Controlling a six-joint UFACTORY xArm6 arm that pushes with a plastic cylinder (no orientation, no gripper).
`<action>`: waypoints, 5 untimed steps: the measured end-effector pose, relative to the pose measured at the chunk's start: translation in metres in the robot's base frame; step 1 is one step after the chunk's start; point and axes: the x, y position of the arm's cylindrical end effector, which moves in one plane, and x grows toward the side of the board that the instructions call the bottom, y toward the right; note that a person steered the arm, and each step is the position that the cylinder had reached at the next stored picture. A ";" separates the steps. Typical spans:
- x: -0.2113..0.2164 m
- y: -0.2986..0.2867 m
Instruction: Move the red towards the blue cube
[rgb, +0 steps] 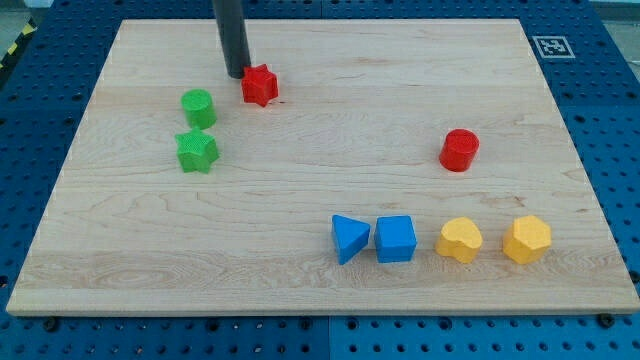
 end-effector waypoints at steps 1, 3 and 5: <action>0.012 0.014; 0.048 0.058; 0.079 0.105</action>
